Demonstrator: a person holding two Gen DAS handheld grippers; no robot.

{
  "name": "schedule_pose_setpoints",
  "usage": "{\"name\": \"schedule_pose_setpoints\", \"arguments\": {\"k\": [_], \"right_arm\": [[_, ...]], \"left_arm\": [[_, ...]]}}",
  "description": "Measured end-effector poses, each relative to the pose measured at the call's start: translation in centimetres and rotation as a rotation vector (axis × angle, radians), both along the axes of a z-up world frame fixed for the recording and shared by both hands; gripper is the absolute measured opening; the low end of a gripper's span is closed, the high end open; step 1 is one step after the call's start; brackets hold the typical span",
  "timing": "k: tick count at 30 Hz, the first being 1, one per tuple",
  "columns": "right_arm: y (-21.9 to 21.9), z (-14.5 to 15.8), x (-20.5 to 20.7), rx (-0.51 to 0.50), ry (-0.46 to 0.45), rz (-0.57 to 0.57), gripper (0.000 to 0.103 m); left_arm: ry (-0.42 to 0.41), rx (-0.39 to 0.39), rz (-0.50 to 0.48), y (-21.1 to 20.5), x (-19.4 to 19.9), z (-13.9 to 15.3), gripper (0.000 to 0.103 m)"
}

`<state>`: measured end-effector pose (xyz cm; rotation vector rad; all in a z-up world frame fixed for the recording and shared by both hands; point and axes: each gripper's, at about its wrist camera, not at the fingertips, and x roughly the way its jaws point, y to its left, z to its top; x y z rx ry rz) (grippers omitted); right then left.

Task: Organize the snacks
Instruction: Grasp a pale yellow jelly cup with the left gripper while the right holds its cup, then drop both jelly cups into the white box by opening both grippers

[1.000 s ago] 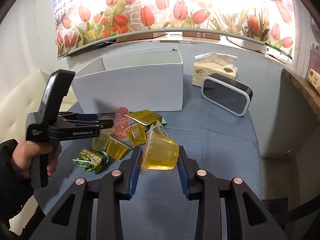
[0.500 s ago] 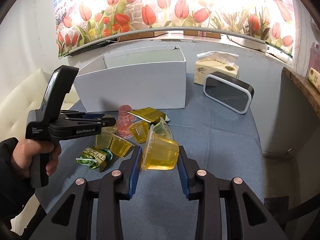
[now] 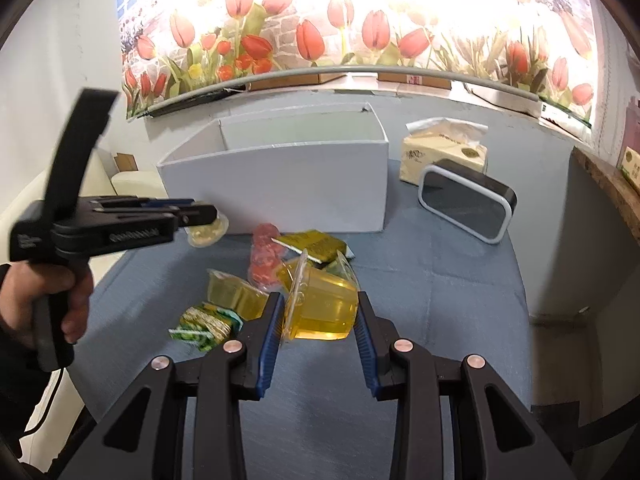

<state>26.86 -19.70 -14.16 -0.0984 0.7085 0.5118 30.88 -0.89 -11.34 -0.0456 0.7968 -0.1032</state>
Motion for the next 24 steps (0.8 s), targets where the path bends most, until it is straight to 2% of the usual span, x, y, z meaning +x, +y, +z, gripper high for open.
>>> {"name": "schedule_pose_setpoints", "arguments": {"k": [6,13,19,24], "right_arm": [[1.5,2.8,1.4,0.007,-0.053,0.021,0.038],[4.0,7.1,5.4,0.047,-0.112,0.039,0.038],[6.5,8.7,11.6,0.03,-0.113,0.03,0.038],[8.8,8.0,16.2,-0.009,-0.085,0.041,0.038]], "left_arm": [[-0.083,0.013,-0.008,0.9,-1.0,5.1,0.035],[-0.125,0.014,0.012,2.8,1.4,8.8,0.035],[-0.132,0.01,0.048,5.3,5.5,9.8,0.035],[-0.092,0.009,0.064,6.8,8.8,8.4,0.035]]}}
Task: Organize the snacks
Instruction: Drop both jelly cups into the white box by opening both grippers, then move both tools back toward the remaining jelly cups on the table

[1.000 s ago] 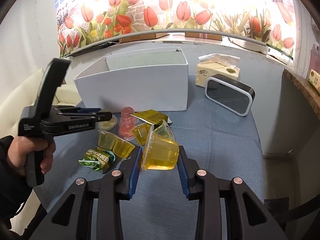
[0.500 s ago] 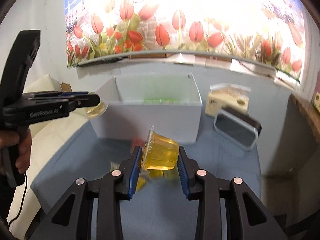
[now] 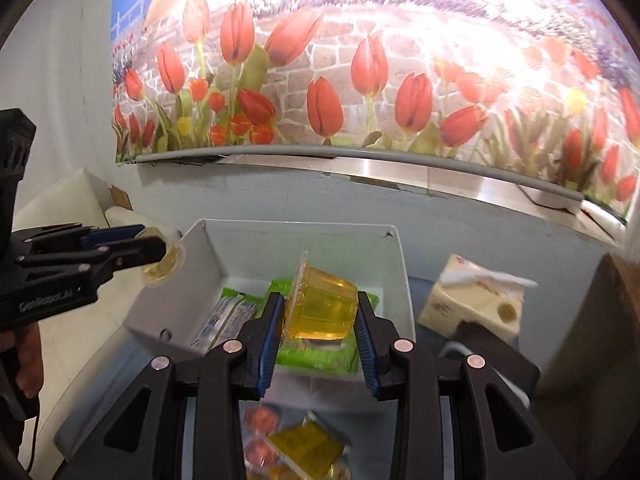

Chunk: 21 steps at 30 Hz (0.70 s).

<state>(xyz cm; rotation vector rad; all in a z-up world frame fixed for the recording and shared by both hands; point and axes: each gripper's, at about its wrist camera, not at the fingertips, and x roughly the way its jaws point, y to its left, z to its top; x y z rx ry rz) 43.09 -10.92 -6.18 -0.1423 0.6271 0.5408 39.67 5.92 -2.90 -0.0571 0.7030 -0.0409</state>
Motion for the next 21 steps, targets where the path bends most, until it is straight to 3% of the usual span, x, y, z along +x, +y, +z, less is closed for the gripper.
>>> {"name": "schedule_pose_setpoints", "arguments": {"k": [7,8,9,10,12,14,17,21], "right_arm": [[2.5,-3.5,4.2,-0.082,0.069,-0.014,0.039],[2.5,-3.8,4.4,-0.085,0.071,-0.019,0.049],[2.4,-4.1,4.5,-0.086,0.069,-0.024,0.073],[2.3,-4.3,4.5,-0.085,0.061,-0.031,0.085],[1.9,-4.3,4.3,-0.084,0.043,-0.03,0.091],[1.6,-4.3,4.3,-0.091,0.029,-0.036,0.091],[1.0,-4.3,4.1,-0.089,0.03,-0.05,0.091],[0.7,-4.1,3.6,-0.074,0.026,-0.048,0.103]], "left_arm": [[0.058,0.012,-0.004,1.1,2.5,-2.8,0.035],[0.066,0.014,-0.004,1.2,2.7,-3.0,0.036],[0.07,0.018,-0.002,1.2,2.8,-3.3,0.044],[0.072,0.024,0.002,1.2,2.8,-3.4,0.053],[0.063,0.015,0.007,1.6,2.8,-3.4,0.089],[0.051,-0.014,0.008,2.0,2.6,-3.2,0.1],[0.051,-0.008,0.014,2.1,2.5,-2.9,0.103],[0.052,0.024,0.01,1.7,2.3,-2.7,0.103]]}}
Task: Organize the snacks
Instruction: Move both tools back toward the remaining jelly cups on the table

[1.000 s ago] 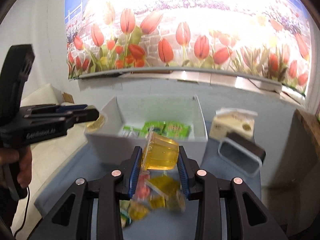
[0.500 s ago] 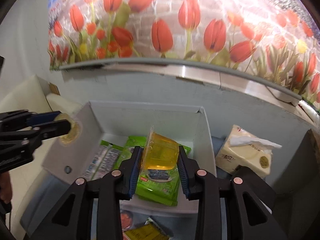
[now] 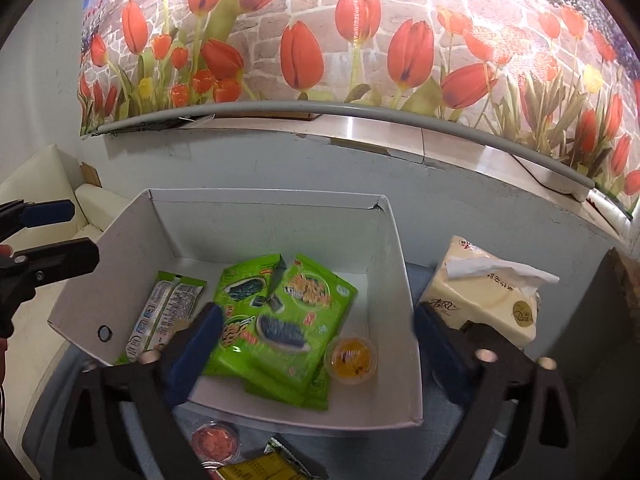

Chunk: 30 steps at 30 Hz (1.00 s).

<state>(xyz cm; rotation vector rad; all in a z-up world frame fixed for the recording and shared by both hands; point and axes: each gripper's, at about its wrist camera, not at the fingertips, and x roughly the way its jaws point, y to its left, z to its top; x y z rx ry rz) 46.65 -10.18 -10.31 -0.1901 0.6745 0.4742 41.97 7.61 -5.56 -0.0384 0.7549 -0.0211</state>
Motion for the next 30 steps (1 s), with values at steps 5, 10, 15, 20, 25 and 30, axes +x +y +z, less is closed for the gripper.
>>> {"name": "schedule_pose_setpoints", "arguments": {"k": [5,10,15,20,25,30], "right_arm": [[-0.3,0.8,-1.4,0.027,-0.016,0.01,0.103],[-2.3,1.9,-4.1,0.089,-0.039,0.0,0.103],[-4.6,1.9,-7.3,0.103,-0.034,0.007,0.103],[-6.3,-0.2,-11.4,0.051,-0.041,0.015,0.103],[-7.4,-3.9,-13.7,0.001,0.009,0.046,0.103],[-8.1,-6.8,-13.7,-0.069,0.04,0.045,0.103]], "left_arm": [[-0.029,0.027,0.002,-0.4,-1.0,0.8,0.103],[-0.055,0.01,-0.001,-0.8,-3.2,1.6,0.103],[-0.073,0.019,-0.019,-2.2,-6.5,1.8,0.103],[-0.066,0.003,-0.042,-4.2,-10.4,0.7,0.103],[-0.044,0.008,-0.07,-6.7,-14.1,-1.3,0.103],[0.007,-0.014,-0.091,-8.4,-16.7,-3.9,0.103]]}}
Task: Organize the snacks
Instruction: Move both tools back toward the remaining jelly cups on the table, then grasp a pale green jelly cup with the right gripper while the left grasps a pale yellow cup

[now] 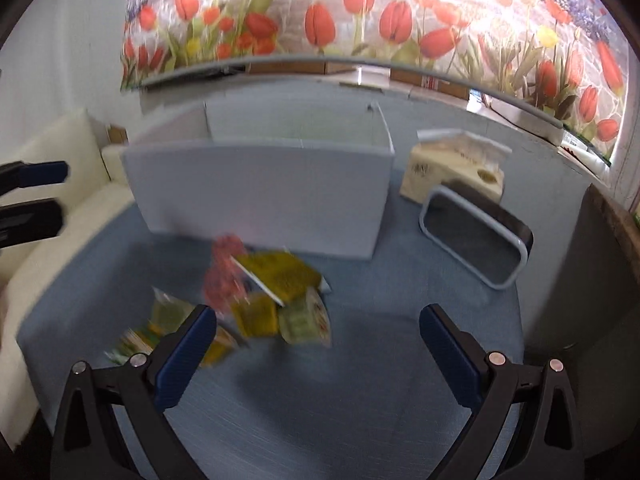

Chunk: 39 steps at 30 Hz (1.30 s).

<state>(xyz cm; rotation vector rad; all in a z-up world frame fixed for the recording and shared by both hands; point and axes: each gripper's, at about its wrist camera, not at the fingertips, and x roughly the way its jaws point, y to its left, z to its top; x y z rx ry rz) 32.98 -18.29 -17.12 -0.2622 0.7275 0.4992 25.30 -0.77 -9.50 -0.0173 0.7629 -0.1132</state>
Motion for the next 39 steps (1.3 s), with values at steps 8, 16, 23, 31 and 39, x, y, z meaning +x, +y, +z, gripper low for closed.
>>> {"name": "schedule_pose_setpoints", "arguments": {"k": [8,16,23,31,39], "right_arm": [[0.8,-3.6,2.3,-0.059,0.069,0.012,0.081],[2.5,-4.7,3.1,-0.096,0.09,0.058,0.046],[2.7,-4.1,2.9,-0.07,0.092,0.067,0.036],[1.2,-1.9,-0.2,-0.016,0.074,0.063,0.033],[0.3,-1.5,-3.1,0.007,0.086,0.078,0.033]], "left_arm": [[0.039,-0.024,0.006,-0.2,-1.1,-1.9,0.103],[0.051,-0.028,0.001,-0.1,-0.5,-2.5,0.103],[0.062,-0.025,0.005,-0.3,0.2,-3.2,0.103],[0.103,0.02,-0.003,-0.7,1.8,-5.1,0.103],[0.167,0.02,0.03,-1.6,3.7,-7.7,0.103]]}}
